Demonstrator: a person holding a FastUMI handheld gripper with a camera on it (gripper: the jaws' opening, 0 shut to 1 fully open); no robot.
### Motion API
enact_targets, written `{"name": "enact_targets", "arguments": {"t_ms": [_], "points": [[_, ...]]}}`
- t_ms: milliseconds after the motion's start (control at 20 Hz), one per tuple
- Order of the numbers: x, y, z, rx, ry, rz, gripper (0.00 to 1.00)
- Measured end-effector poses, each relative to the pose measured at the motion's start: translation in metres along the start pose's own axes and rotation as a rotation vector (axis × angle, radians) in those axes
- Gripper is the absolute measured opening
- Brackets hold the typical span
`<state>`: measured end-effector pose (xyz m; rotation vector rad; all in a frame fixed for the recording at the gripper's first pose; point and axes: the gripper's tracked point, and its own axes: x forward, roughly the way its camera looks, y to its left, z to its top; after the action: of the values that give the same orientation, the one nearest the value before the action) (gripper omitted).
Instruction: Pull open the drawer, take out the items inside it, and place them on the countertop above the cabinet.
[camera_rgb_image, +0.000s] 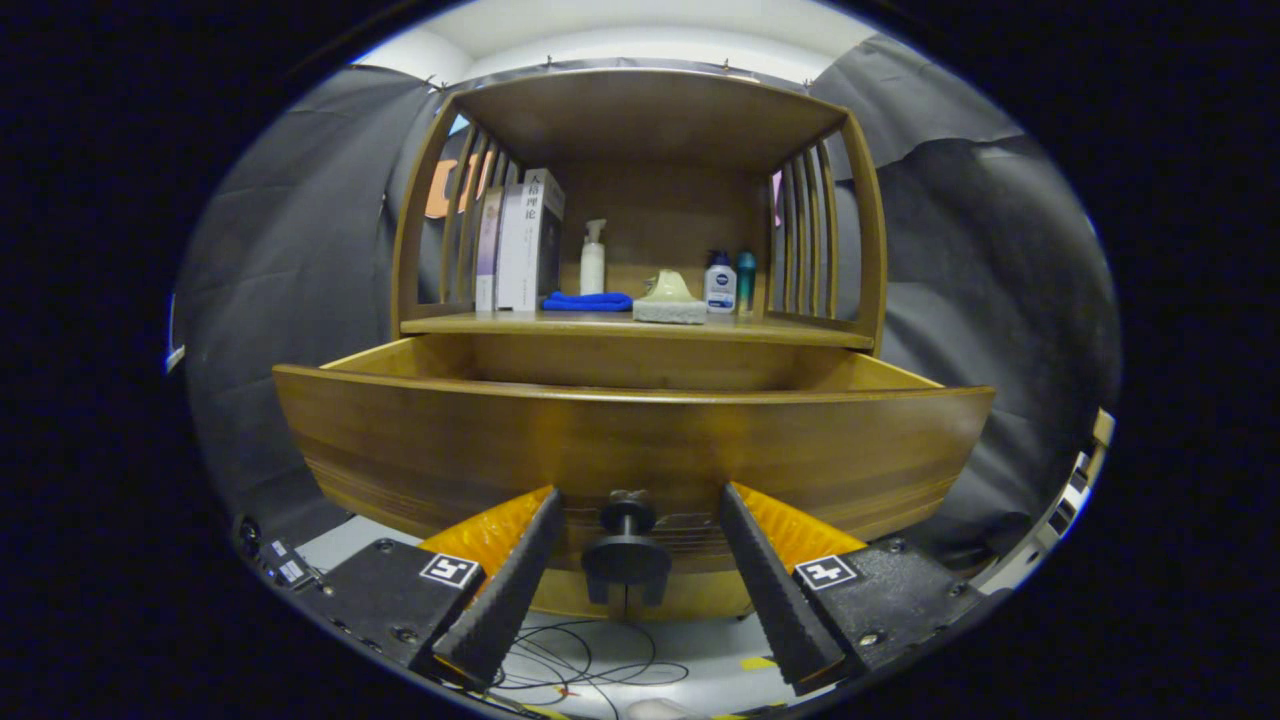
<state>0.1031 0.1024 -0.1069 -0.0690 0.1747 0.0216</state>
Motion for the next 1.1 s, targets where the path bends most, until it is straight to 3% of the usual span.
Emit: {"name": "enact_targets", "arguments": {"t_ms": [200,1100], "points": [[0.006,0.001,0.001,0.008,0.006,0.005,1.0],[0.112,0.003,0.035,0.024,0.003,0.001,1.0]]}}
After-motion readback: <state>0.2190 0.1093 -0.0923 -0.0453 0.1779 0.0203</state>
